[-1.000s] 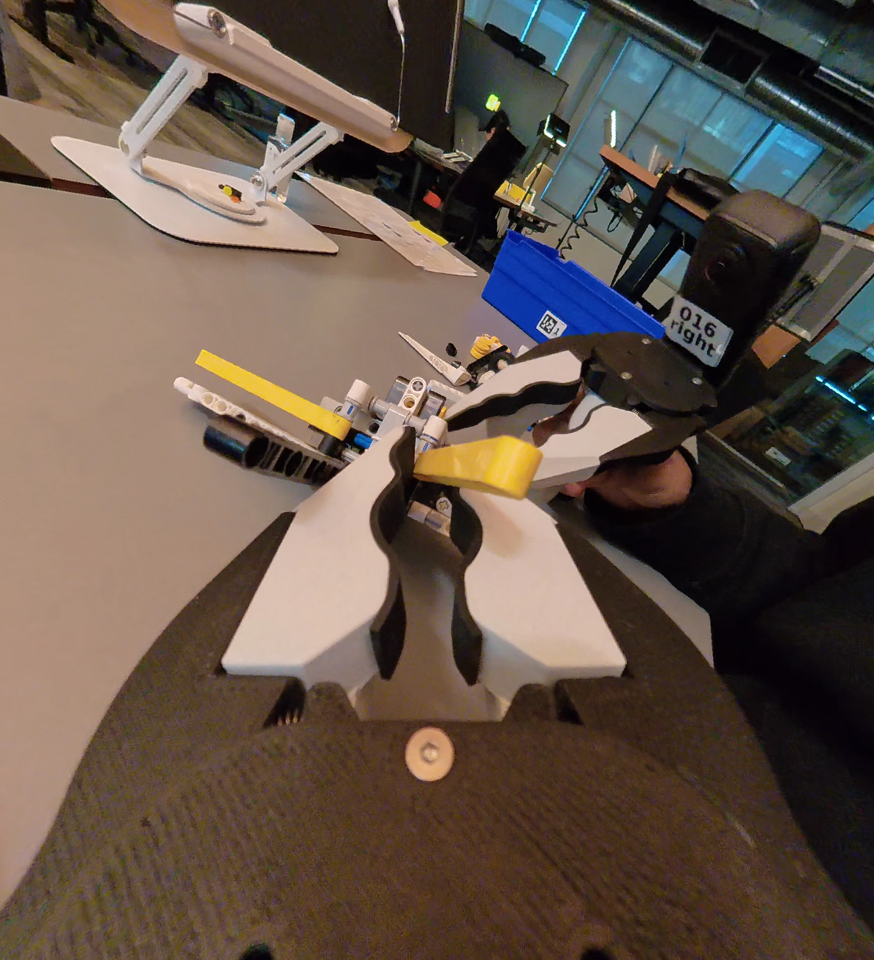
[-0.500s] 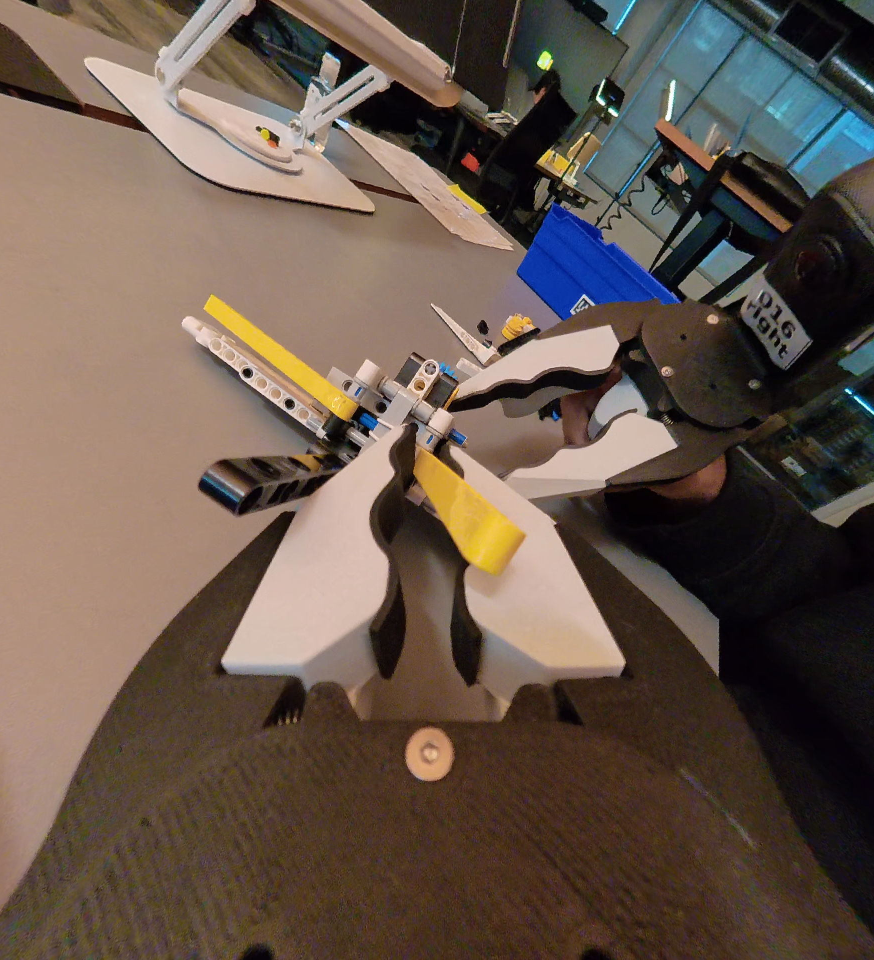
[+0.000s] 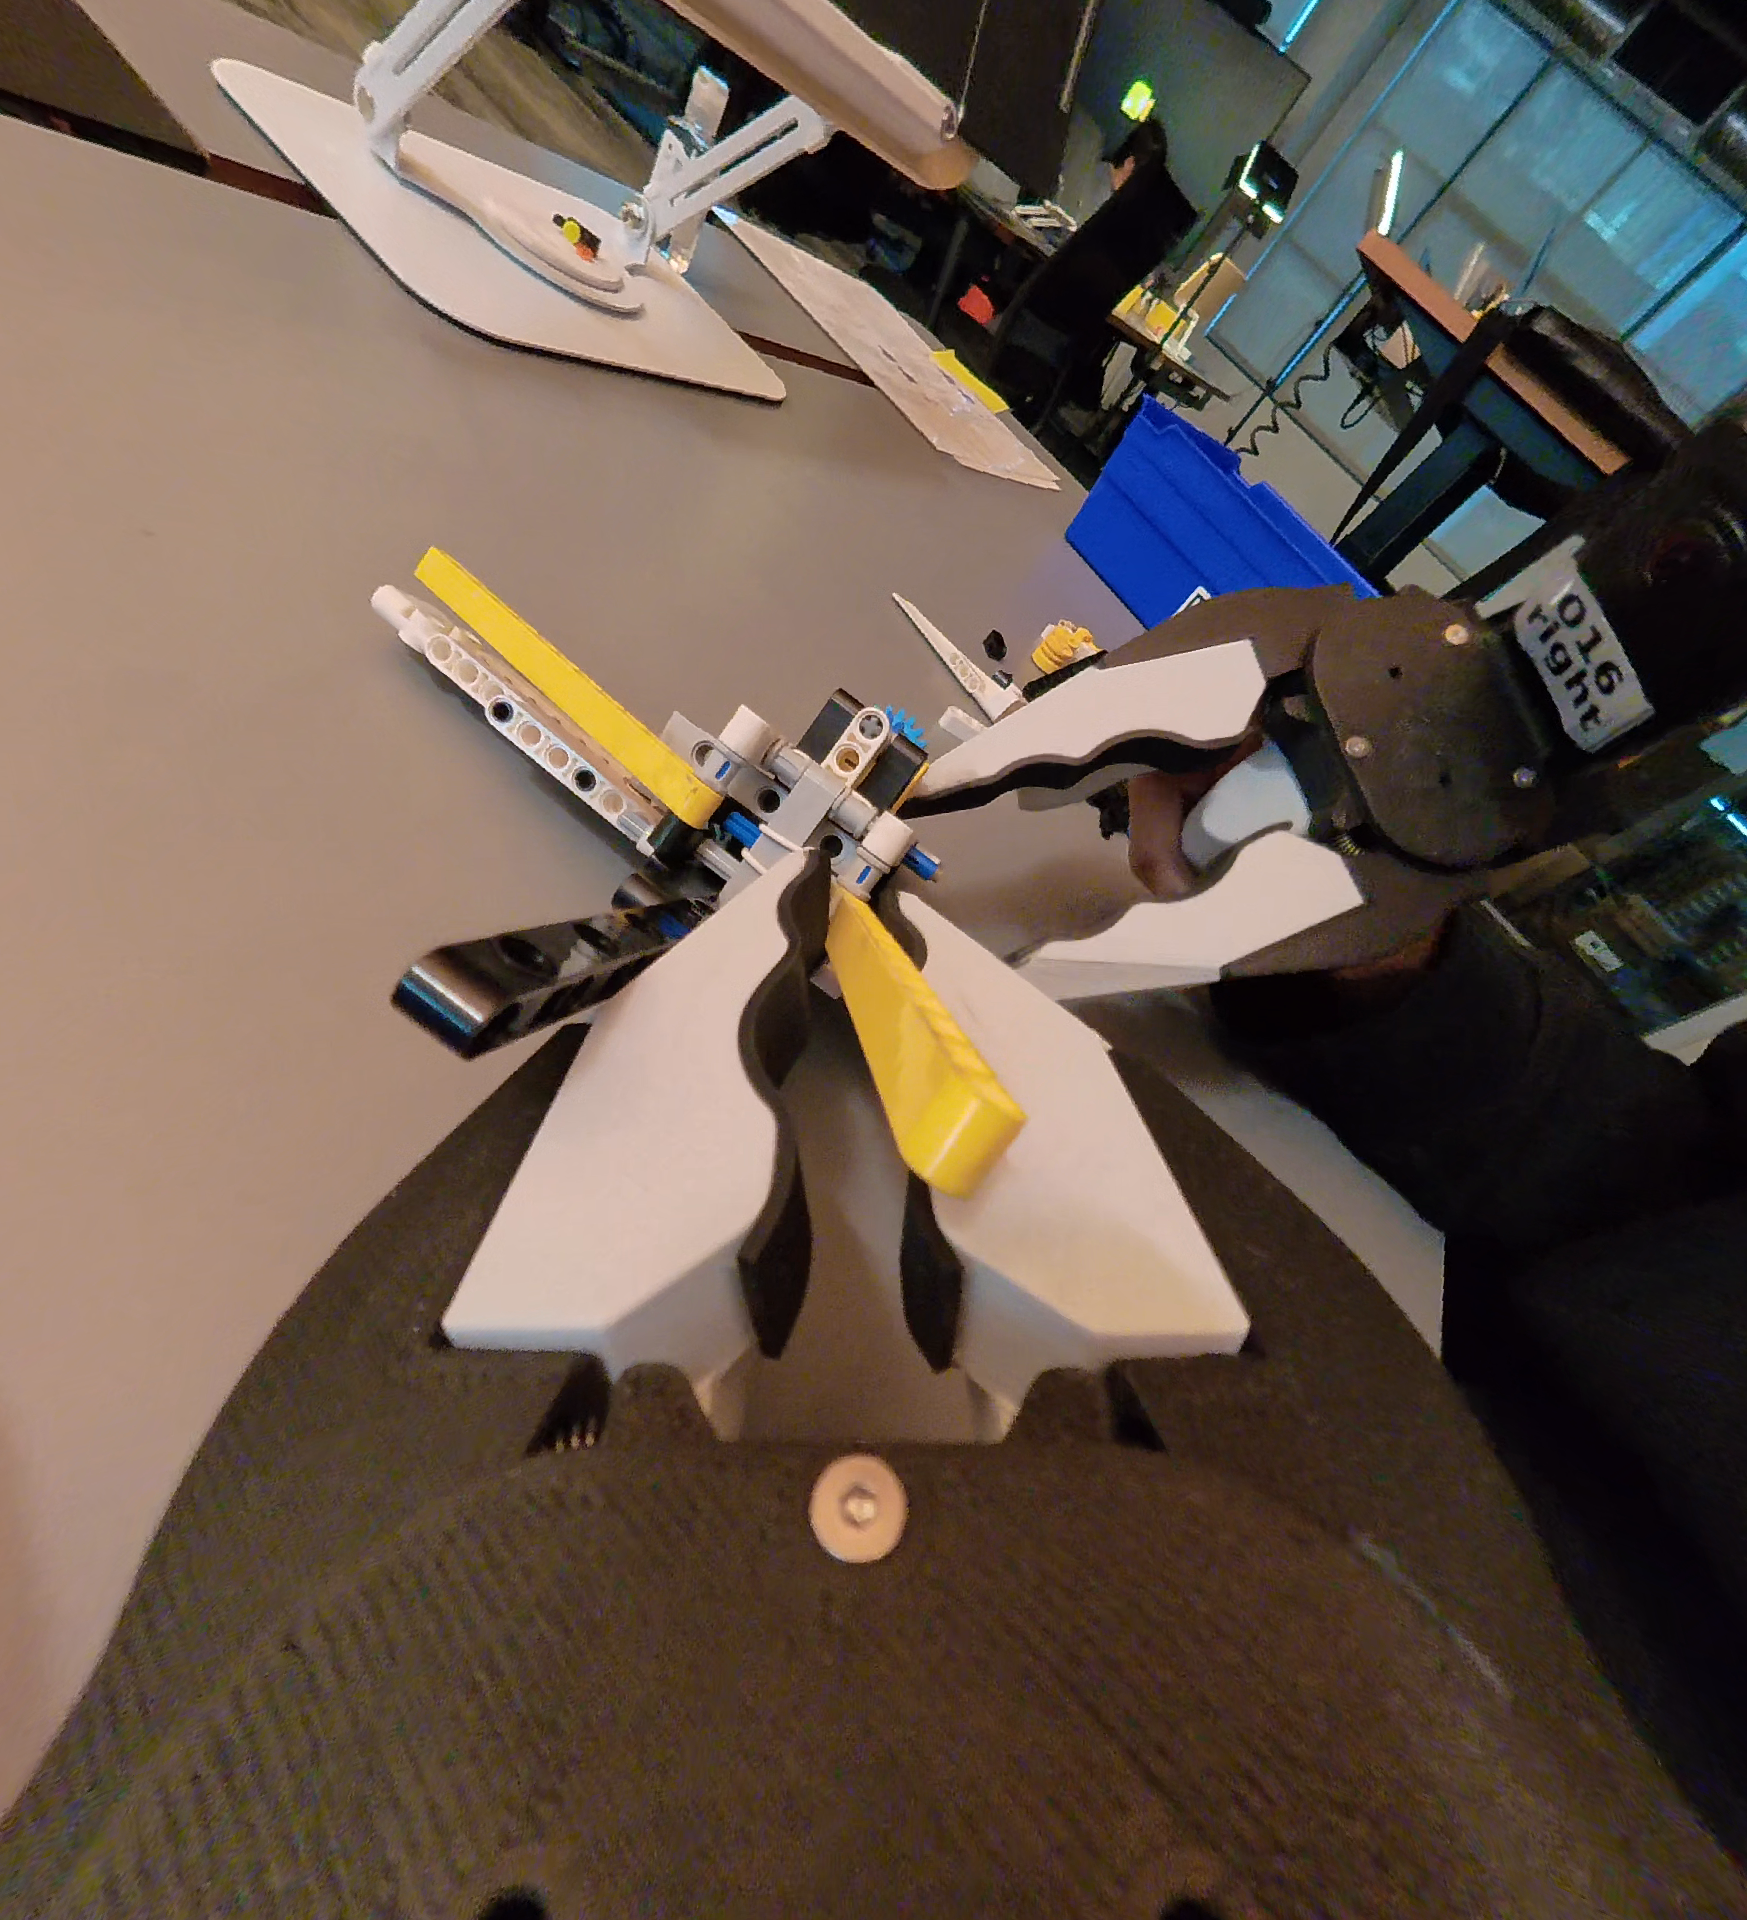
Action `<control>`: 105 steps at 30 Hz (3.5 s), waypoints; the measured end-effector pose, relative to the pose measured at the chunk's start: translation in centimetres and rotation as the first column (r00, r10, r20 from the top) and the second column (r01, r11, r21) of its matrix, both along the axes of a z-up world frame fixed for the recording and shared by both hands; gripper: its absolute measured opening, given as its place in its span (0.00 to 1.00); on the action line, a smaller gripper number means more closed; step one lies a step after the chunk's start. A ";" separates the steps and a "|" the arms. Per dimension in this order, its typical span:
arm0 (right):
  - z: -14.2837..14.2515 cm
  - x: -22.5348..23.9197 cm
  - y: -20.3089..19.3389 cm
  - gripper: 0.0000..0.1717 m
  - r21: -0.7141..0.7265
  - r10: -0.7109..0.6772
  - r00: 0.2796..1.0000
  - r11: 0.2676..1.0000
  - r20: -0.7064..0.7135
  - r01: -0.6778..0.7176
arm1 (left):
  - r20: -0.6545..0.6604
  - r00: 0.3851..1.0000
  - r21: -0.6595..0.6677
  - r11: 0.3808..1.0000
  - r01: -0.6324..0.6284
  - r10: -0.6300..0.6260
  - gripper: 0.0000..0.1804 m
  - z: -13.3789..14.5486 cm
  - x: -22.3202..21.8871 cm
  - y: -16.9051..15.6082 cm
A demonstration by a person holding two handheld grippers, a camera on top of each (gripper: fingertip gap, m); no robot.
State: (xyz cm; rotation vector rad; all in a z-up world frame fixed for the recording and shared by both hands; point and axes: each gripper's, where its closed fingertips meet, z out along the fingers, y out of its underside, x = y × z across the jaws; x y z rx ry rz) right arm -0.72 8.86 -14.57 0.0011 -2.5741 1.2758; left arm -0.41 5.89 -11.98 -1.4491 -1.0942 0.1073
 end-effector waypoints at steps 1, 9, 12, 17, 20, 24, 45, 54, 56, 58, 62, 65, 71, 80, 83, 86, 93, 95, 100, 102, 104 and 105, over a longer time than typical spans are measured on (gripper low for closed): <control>-0.2 0.0 0.0 0.25 0.027 0.023 0.999 0.999 -0.036 -0.022 | 0.005 1.000 0.002 1.000 0.000 0.000 0.03 0.0 0.0 0.0; -0.2 -0.8 -0.4 0.17 0.136 0.139 0.990 0.981 -0.008 -0.137 | 0.035 0.999 0.007 0.999 -0.035 0.035 0.03 -0.4 -0.4 -0.5; 0.0 -1.0 -0.6 0.16 0.133 0.157 0.984 0.977 0.085 -0.167 | 0.040 0.998 0.012 0.999 -0.044 0.043 0.04 -0.4 -0.5 -0.7; 0.1 -1.7 -0.7 0.08 0.144 0.137 0.986 0.978 0.097 -0.150 | 0.044 0.998 0.016 0.999 -0.046 0.045 0.03 -0.5 -0.5 -0.7; 0.1 -1.8 -0.7 0.07 0.154 0.132 0.987 0.978 0.087 -0.144 | 0.047 0.998 0.018 0.999 -0.048 0.047 0.03 -0.5 -0.6 -0.8; 0.0 -2.0 -0.7 0.03 0.157 0.154 0.987 0.975 0.036 -0.158 | 0.050 0.997 0.004 0.999 -0.054 0.053 0.03 -0.7 -0.6 -0.9; 0.3 0.6 0.2 0.03 0.067 0.281 0.944 0.953 0.171 -0.296 | 0.061 0.996 -0.080 0.995 -0.057 0.062 0.04 -1.4 -0.6 -0.9; 0.2 0.7 0.8 0.06 0.076 0.241 0.954 0.963 0.177 -0.257 | 0.055 0.998 -0.085 0.996 -0.039 0.043 0.04 -1.4 -0.5 -0.6; 0.2 0.7 1.5 0.14 0.113 0.214 0.964 0.966 0.158 -0.233 | 0.054 0.998 -0.080 0.996 -0.039 0.043 0.04 -1.3 -0.5 -0.6; -0.2 -0.2 2.6 0.17 0.165 0.156 0.982 0.971 0.105 -0.172 | 0.055 0.998 -0.078 0.996 -0.035 0.039 0.04 -1.3 -0.5 -0.6; 0.0 0.5 2.9 0.15 0.090 0.146 0.977 0.983 0.157 -0.161 | 0.055 0.998 -0.077 0.997 -0.029 0.033 0.04 -1.3 -0.4 -0.5; -0.3 1.2 2.5 0.15 0.066 0.153 0.973 0.984 0.170 -0.166 | 0.056 0.998 -0.076 0.997 -0.026 0.030 0.04 -1.3 -0.4 -0.5; -0.4 1.1 1.2 0.13 0.057 0.126 0.988 0.990 0.088 -0.131 | 0.062 0.998 -0.073 0.997 -0.024 0.029 0.04 -1.4 -0.4 -0.5; -0.8 0.4 1.4 0.04 0.085 0.047 0.992 0.995 0.113 -0.057 | 0.063 0.998 -0.073 0.997 -0.024 0.028 0.04 -1.4 -0.4 -0.5; -0.8 0.5 1.3 0.06 0.084 0.040 0.991 0.995 0.126 -0.051 | 0.064 0.997 -0.072 0.997 -0.029 0.034 0.04 -1.4 -0.5 -0.5; -0.8 0.3 1.2 0.03 0.076 0.023 0.989 0.996 0.145 -0.035 | 0.062 0.997 -0.076 0.997 -0.031 0.036 0.04 -1.4 -0.5 -0.6; -0.8 0.9 1.1 0.03 0.058 0.047 0.973 0.996 0.225 -0.062 | 0.059 0.997 -0.101 0.994 -0.051 0.057 0.04 -1.5 -0.6 -0.7; -0.8 0.9 1.1 0.03 0.053 0.031 0.970 0.998 0.242 -0.045 | 0.053 0.997 -0.112 0.992 -0.056 0.062 0.04 -1.5 -0.6 -0.7; -0.8 2.7 0.5 0.03 0.055 0.142 0.965 0.986 0.219 -0.157 | 0.035 0.996 -0.134 0.988 -0.078 0.083 0.05 -1.5 -0.7 -0.9; -0.8 2.9 0.4 0.03 0.065 0.151 0.966 0.984 0.211 -0.168 | 0.039 0.996 -0.123 0.990 -0.072 0.077 0.05 -1.4 -0.7 -0.8; -0.7 2.9 0.5 0.03 0.075 0.148 0.969 0.983 0.198 -0.166 | 0.033 0.997 -0.124 0.990 -0.071 0.075 0.05 -1.4 -0.6 -0.8; -0.7 2.8 0.5 0.03 0.072 0.139 0.970 0.985 0.197 -0.156 | 0.030 0.997 -0.123 0.990 -0.073 0.077 0.04 -1.3 -0.6 -0.8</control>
